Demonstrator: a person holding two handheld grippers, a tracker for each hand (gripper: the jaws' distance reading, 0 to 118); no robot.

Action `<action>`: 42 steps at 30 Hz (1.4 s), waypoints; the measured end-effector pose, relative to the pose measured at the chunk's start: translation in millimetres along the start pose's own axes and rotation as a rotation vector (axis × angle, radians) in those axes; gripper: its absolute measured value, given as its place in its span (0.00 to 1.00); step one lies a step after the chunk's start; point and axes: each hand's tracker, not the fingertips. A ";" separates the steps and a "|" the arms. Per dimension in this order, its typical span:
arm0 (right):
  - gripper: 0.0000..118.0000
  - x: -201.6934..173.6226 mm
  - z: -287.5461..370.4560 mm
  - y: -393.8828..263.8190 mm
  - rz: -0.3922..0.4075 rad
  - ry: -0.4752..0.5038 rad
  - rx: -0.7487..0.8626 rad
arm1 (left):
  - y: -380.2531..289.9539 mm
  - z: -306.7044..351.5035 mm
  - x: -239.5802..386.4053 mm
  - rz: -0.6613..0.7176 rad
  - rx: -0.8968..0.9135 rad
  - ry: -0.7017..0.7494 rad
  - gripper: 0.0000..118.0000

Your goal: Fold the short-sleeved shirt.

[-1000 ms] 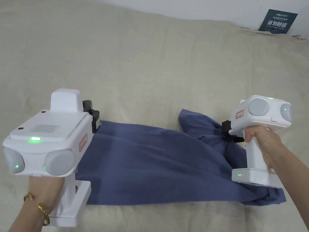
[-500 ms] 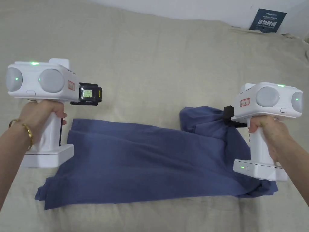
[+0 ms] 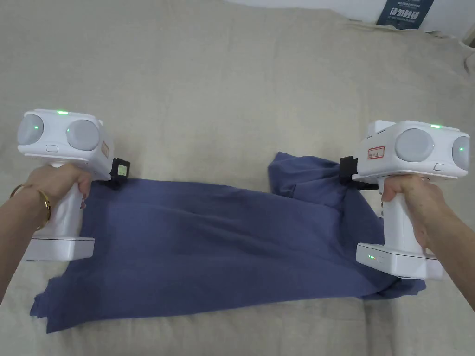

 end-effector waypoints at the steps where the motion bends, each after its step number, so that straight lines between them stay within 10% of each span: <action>1: 0.03 -0.4 0.0 -0.5 0.000 0.000 0.000 | -2.2 -1.7 1.3 -0.002 0.001 -0.001 0.23; 5: 0.03 0.3 1.1 -0.1 0.000 0.003 0.000 | -4.6 -0.1 4.7 0.013 0.013 -0.028 0.00; 22: 0.03 42.9 164.3 30.9 -0.185 0.039 0.299 | 23.7 201.1 -63.0 0.211 0.584 -0.121 0.00; 42: 0.03 6.5 316.6 164.5 -0.072 -0.074 0.627 | 147.1 358.2 -37.4 0.140 0.905 0.118 0.00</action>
